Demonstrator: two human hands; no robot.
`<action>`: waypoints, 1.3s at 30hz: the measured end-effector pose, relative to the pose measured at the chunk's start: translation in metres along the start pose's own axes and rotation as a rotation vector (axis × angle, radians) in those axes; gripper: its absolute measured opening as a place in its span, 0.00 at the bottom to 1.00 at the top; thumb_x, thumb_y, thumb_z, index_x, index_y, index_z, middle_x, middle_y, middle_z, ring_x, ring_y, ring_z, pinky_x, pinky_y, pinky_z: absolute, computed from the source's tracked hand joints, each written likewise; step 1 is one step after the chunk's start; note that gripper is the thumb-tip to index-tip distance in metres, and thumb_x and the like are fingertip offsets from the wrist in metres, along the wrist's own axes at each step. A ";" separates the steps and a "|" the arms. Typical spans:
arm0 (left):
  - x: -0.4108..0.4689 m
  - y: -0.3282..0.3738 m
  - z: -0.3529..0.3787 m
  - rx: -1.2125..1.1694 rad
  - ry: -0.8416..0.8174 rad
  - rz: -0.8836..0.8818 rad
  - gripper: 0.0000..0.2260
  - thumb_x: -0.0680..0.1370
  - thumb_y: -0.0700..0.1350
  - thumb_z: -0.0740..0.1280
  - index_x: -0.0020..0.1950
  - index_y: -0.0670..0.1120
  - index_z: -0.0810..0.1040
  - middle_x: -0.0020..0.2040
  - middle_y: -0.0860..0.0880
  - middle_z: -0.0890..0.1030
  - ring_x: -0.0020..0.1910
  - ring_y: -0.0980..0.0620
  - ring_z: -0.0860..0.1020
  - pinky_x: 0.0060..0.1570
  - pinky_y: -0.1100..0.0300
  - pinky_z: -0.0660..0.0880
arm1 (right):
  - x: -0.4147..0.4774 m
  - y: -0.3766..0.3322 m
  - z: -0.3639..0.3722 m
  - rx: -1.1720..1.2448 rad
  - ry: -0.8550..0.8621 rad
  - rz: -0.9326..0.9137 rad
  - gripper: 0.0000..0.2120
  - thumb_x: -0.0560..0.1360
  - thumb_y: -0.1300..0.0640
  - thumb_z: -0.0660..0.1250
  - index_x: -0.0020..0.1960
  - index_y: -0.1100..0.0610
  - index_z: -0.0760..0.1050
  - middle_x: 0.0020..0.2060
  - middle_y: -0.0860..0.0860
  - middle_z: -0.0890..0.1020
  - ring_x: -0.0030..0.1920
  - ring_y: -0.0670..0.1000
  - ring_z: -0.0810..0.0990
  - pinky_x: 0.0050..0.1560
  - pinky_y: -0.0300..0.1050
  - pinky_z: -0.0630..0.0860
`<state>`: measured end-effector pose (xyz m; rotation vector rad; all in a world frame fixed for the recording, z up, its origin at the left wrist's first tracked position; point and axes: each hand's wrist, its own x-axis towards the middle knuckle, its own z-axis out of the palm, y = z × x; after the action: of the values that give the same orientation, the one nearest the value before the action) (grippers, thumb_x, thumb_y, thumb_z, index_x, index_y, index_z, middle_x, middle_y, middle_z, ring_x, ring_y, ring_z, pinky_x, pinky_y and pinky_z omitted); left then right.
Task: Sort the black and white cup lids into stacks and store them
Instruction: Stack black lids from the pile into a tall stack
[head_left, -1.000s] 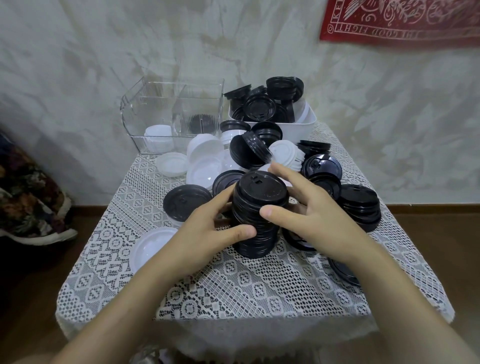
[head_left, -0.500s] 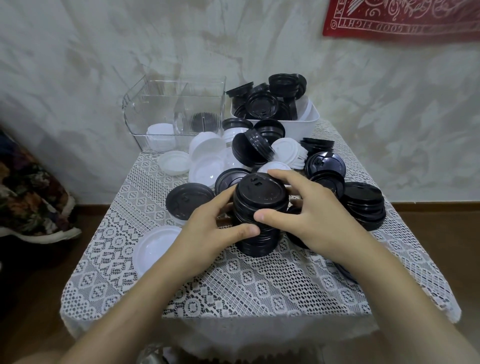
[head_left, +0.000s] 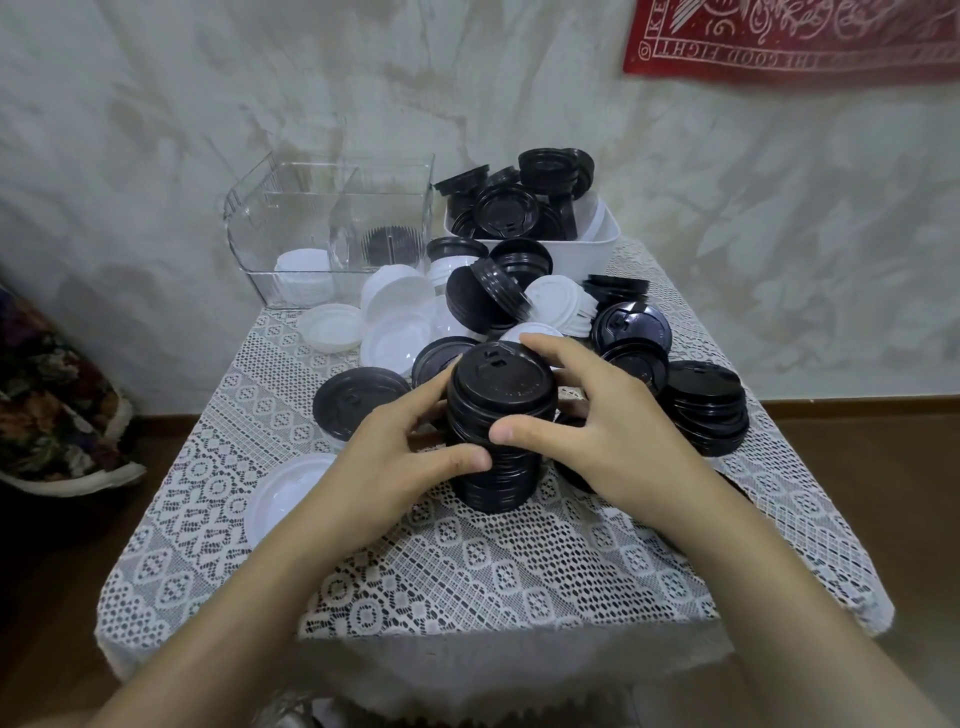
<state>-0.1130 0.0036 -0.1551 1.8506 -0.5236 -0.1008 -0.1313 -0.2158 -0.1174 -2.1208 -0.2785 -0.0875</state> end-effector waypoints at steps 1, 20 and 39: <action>0.001 0.000 -0.001 -0.001 -0.005 0.000 0.32 0.73 0.45 0.77 0.75 0.57 0.72 0.62 0.58 0.84 0.63 0.58 0.81 0.62 0.62 0.76 | 0.000 0.000 0.000 0.004 -0.006 -0.002 0.46 0.59 0.29 0.75 0.75 0.38 0.69 0.66 0.35 0.78 0.66 0.39 0.77 0.70 0.53 0.74; -0.002 0.006 -0.004 -0.107 0.010 0.043 0.27 0.79 0.52 0.72 0.77 0.58 0.70 0.70 0.60 0.79 0.71 0.59 0.75 0.68 0.60 0.74 | 0.003 0.009 -0.010 0.154 -0.102 0.004 0.29 0.70 0.44 0.80 0.68 0.39 0.74 0.63 0.39 0.81 0.66 0.40 0.78 0.71 0.54 0.73; 0.002 0.011 -0.001 -0.152 0.049 0.049 0.23 0.72 0.55 0.75 0.65 0.67 0.76 0.65 0.59 0.81 0.67 0.57 0.79 0.62 0.68 0.73 | 0.106 -0.005 -0.022 -0.053 0.048 0.002 0.09 0.81 0.58 0.66 0.53 0.50 0.85 0.45 0.45 0.86 0.46 0.46 0.85 0.52 0.51 0.83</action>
<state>-0.1142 0.0007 -0.1439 1.6874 -0.5125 -0.0606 -0.0281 -0.2145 -0.0828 -2.1686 -0.2482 -0.1459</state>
